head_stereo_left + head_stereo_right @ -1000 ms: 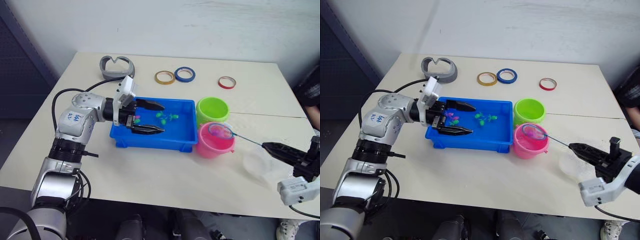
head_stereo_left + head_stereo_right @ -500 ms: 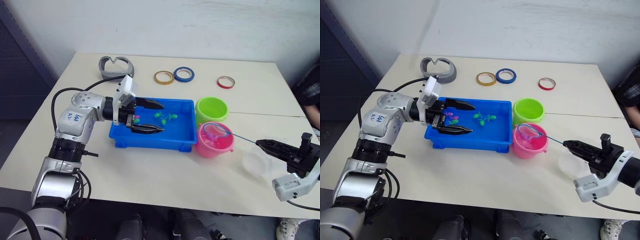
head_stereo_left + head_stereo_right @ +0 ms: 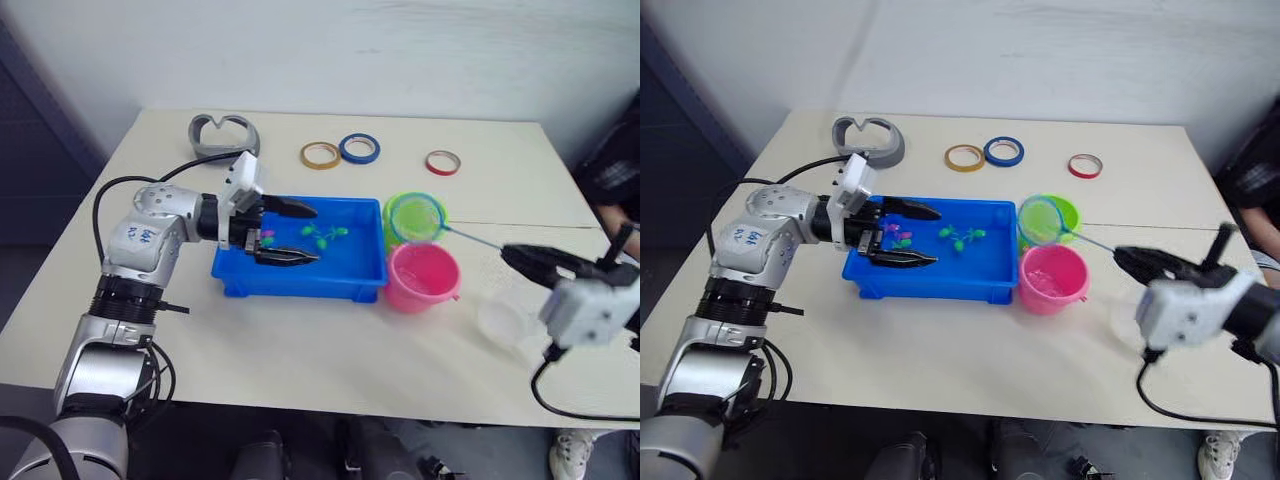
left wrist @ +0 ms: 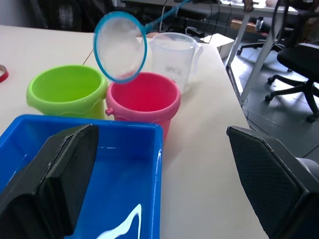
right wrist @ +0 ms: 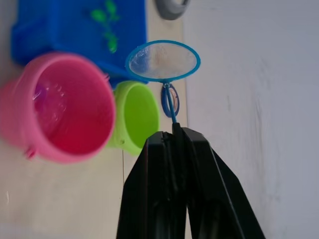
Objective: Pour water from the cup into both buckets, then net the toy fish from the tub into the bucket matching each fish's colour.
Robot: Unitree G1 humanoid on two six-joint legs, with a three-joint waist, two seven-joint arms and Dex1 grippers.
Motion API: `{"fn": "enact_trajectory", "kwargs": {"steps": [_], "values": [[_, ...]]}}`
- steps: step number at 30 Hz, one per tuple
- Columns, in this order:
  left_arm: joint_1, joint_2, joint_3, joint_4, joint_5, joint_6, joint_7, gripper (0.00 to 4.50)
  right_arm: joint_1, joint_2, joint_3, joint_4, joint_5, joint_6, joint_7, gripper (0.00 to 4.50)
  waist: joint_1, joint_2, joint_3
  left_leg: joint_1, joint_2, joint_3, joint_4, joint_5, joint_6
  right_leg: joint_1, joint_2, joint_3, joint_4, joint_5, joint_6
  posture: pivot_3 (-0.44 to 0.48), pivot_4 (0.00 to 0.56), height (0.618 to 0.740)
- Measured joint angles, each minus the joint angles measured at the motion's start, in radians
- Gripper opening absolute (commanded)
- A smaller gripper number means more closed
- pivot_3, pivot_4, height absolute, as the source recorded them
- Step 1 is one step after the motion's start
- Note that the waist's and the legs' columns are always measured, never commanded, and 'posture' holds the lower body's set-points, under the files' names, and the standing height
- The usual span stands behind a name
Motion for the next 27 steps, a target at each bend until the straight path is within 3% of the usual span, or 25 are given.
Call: {"fn": "enact_trajectory", "kwargs": {"steps": [6,11,20,27], "values": [[0.154,0.132,0.099,-0.054,0.005,0.037,0.055,4.49,-0.351,0.045,0.293,-0.041,0.311,0.545,-0.045,0.0,-0.011,0.0,0.0,-0.001,0.001,-0.003,0.0,0.001,-0.001,-0.001,-0.001,-0.002,0.0,-0.001,-0.001,0.0,0.15,0.74],[0.322,0.256,0.238,-0.196,-0.02,0.122,0.12,4.49,-0.553,0.155,0.492,0.051,0.391,0.794,-0.057,0.0,-0.005,0.0,0.0,-0.004,0.001,-0.005,-0.001,0.0,0.0,-0.002,-0.002,-0.004,-0.003,-0.001,-0.001,0.0,0.15,0.74],[0.615,0.336,0.481,-0.39,-0.073,0.261,0.23,4.49,-0.771,0.349,0.764,0.345,0.248,0.821,0.017,0.0,0.006,-0.001,0.0,-0.005,0.0,-0.005,-0.001,-0.002,0.003,-0.002,-0.003,-0.005,-0.005,-0.001,-0.001,0.0,0.15,0.74],[0.68,0.345,0.6,-0.439,-0.125,0.336,0.276,4.49,-0.845,0.468,0.819,0.47,0.172,0.778,0.049,0.0,0.006,-0.001,0.0,-0.005,0.0,-0.005,-0.002,-0.002,0.003,-0.002,-0.003,-0.005,-0.004,-0.001,-0.001,0.0,0.15,0.74]]}}
